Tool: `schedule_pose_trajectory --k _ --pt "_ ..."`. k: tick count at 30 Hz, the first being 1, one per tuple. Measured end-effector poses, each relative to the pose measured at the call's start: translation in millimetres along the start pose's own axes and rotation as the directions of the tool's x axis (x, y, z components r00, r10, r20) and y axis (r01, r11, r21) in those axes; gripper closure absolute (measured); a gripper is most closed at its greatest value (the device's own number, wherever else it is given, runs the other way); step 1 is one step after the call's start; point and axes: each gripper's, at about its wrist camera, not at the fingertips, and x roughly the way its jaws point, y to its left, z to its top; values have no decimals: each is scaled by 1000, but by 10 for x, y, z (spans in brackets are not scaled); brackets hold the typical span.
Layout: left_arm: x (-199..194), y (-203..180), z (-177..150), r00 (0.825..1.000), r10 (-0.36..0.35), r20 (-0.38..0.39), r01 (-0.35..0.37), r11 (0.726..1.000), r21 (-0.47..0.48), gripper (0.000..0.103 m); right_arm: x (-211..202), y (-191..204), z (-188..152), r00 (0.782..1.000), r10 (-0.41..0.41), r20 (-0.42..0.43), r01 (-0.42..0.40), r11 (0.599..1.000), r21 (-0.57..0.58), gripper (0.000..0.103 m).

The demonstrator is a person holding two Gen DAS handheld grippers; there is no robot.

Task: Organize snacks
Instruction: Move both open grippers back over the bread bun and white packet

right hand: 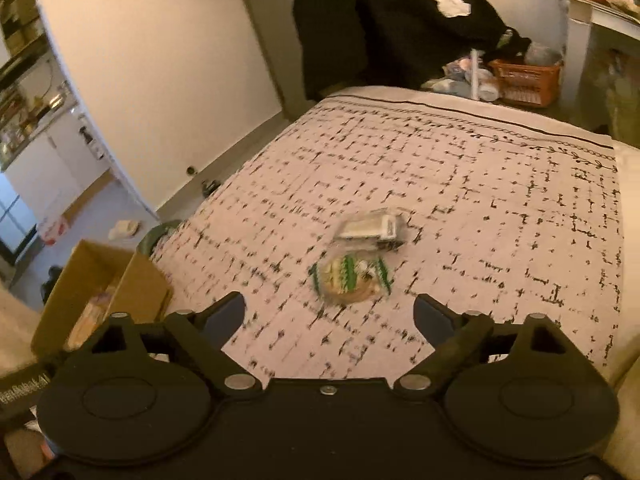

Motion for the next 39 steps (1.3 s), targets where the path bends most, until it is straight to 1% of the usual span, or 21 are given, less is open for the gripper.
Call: schedule_pose_trajectory --k 4,7,14,23,26,30,32,33,36,39 --pt "202 -112 -11 1000 -1 -26 1 1000 -12 20 82 -103 46 1000 1 -1 -1 999 38 16" --pt "332 -217 -17 999 -6 -34 6 1000 -10 20 152 -170 100 1000 -8 -6 9 999 33 16" --pt "659 -500 -70 997 -20 -76 17 999 -32 20 305 -470 229 1000 14 -9 -13 998 69 16" --pt "1037 -821 -174 993 -13 -117 12 1000 -9 19 419 -791 210 1000 21 0 -20 989 145 16" --pt "1167 -906 -198 992 -15 -126 14 1000 -2 18 428 -818 204 1000 23 14 -24 990 141 16" --pt "1364 -1026 -220 987 -17 -160 22 999 29 16 434 -907 210 999 31 38 -36 990 134 16" --pt "1474 -1068 -242 984 -5 -180 10 1000 28 16 460 -993 209 999 24 38 -30 988 150 16" --pt "1523 -1080 -255 982 -10 -189 14 1000 23 16 476 -1039 207 999 22 36 -27 986 162 16" --pt "1617 -1121 -292 981 -5 -195 11 1000 27 16 528 -1138 209 999 25 34 -32 979 202 16" --pt "1713 -1165 -309 982 5 -187 0 1000 31 16 577 -1147 240 999 28 37 -36 975 218 16"
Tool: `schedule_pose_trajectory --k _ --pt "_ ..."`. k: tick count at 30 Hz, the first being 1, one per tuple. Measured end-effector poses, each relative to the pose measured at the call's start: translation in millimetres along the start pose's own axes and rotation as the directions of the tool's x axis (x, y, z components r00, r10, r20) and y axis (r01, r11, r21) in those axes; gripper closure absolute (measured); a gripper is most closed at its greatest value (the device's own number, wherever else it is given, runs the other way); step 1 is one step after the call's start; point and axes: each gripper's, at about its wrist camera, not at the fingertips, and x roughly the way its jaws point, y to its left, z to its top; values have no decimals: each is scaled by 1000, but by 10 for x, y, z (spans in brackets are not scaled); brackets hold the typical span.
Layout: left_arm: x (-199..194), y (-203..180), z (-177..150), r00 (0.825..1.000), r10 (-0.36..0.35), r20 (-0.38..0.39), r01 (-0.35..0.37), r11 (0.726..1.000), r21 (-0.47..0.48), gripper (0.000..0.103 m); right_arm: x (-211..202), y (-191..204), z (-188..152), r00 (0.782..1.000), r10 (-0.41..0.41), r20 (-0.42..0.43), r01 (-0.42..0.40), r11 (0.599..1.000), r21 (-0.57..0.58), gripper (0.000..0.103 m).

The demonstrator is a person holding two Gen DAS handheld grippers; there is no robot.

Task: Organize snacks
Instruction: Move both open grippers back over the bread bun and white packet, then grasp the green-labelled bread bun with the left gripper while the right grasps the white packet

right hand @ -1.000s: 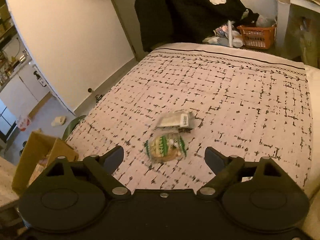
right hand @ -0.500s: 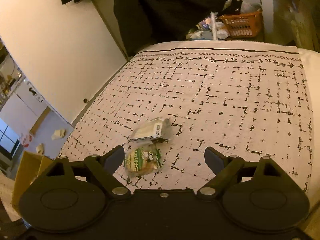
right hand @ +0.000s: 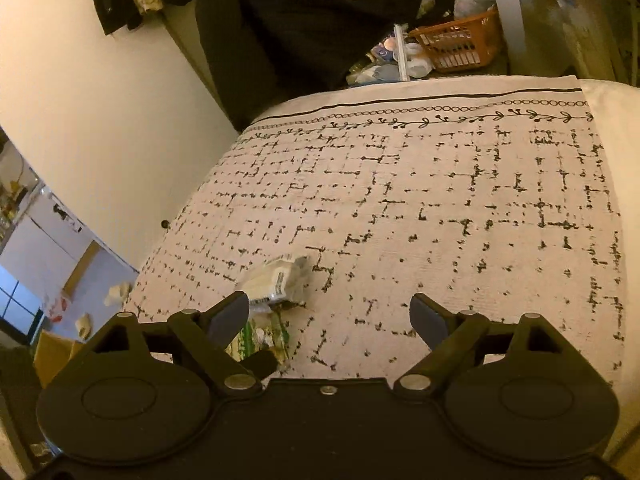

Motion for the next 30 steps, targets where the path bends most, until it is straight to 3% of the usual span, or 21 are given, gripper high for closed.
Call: schedule_pose_trajectory --k 5,9,12,14,16,17,21,30 --pt "213 -100 78 1000 17 10 -17 1000 6 16 149 49 66 1000 -8 -8 8 1000 -8 16" --pt "303 -121 93 996 92 12 -92 996 -12 17 233 117 65 1000 1 -21 -2 999 -38 16" --pt "296 -118 72 994 108 26 -108 994 -6 23 307 165 72 999 10 -30 -11 999 -41 16" --pt "282 -88 67 992 120 38 -120 993 -8 46 374 203 73 999 12 -39 -14 999 -49 16" --pt "249 -22 92 993 104 49 -102 994 -35 59 447 292 56 999 -1 -44 -3 995 -95 16" --pt "240 25 113 995 88 45 -86 995 -55 60 475 342 44 999 -11 -45 5 993 -121 16" --pt "173 163 153 993 107 49 -103 992 -79 61 617 555 -5 998 -29 -56 17 981 -195 15" --pt "24 581 257 985 164 60 -155 980 -128 61 884 822 -24 995 -88 -56 74 973 -217 14"
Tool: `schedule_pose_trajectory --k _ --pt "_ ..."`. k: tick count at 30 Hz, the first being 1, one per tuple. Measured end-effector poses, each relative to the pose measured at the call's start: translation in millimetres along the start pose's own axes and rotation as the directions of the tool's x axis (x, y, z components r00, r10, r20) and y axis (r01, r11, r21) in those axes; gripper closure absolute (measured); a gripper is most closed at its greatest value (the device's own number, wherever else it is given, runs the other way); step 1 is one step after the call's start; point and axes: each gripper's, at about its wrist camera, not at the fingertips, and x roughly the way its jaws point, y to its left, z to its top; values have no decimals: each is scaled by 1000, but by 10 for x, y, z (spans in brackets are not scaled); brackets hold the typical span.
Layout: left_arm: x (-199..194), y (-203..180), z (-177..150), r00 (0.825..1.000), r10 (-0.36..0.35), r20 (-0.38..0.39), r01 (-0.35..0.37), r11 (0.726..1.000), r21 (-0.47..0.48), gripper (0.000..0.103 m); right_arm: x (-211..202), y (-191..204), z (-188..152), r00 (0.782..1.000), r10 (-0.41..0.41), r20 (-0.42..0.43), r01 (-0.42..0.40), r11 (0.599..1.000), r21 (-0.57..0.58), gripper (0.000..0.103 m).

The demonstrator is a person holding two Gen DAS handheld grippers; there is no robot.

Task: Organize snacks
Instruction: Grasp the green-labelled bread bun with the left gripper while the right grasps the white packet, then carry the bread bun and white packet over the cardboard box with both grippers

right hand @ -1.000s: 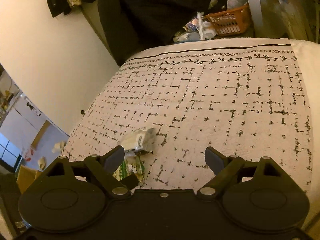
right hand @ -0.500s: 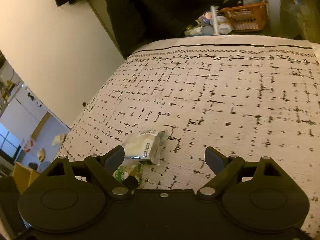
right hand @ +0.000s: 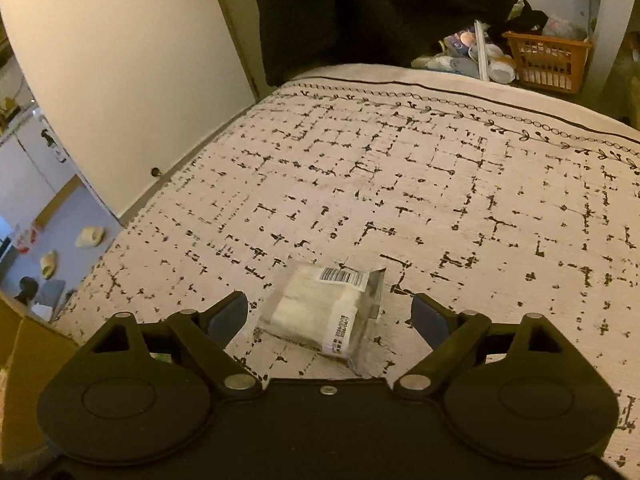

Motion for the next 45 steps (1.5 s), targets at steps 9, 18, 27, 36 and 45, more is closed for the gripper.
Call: schedule_pose_trajectory --k 9,18,27,36,45 --pt "-162 389 232 998 54 28 -54 999 -9 61 247 260 -14 998 -66 5 66 997 -38 9" --pt "-446 632 240 995 88 41 -88 996 -3 61 272 422 -178 977 -210 35 213 961 -177 47" --pt "-827 751 173 996 67 66 -66 998 -13 61 -164 578 -251 996 -91 23 93 985 -143 48" --pt "-1276 919 267 991 49 124 -46 998 -30 61 -596 864 -326 995 -61 80 75 978 -194 48" --pt "-1668 1120 280 982 35 185 -31 999 -25 61 -967 1094 -436 994 26 110 -9 988 -151 48"
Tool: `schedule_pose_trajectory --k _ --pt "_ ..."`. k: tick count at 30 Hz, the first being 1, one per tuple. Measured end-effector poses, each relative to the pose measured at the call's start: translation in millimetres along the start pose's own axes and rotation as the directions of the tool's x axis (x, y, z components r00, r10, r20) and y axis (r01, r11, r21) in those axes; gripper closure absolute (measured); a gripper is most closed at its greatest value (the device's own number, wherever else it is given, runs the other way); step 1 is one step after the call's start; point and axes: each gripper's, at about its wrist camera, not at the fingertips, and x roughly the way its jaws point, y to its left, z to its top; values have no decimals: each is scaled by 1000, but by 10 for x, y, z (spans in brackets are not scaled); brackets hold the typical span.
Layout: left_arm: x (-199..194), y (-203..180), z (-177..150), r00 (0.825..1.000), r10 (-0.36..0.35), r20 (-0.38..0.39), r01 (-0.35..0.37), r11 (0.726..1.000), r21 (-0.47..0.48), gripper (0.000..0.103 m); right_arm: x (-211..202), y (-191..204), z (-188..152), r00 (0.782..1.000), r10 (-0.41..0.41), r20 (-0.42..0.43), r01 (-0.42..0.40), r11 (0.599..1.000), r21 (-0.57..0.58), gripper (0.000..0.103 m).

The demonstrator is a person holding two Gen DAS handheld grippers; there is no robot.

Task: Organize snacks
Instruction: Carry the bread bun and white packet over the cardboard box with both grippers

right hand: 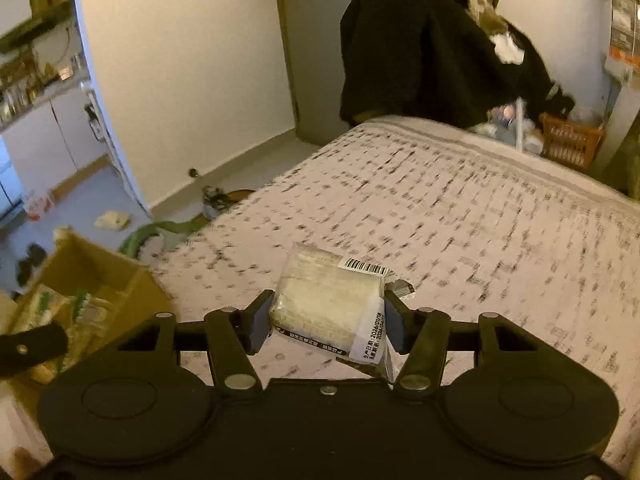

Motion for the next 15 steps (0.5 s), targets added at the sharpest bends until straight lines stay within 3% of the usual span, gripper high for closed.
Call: schedule_pose_trajectory --k 4,12,15 --pt "-114 106 16 1000 0 3 0 1000 -19 61 -75 146 -73 1000 29 -2 -29 1000 9 48" --pt "-401 336 11 999 -11 53 11 1000 5 61 -430 373 -43 990 114 80 -116 993 22 48" --pt "-467 437 19 998 -5 59 5 1000 -5 61 -510 518 -83 985 137 103 -134 990 -32 48"
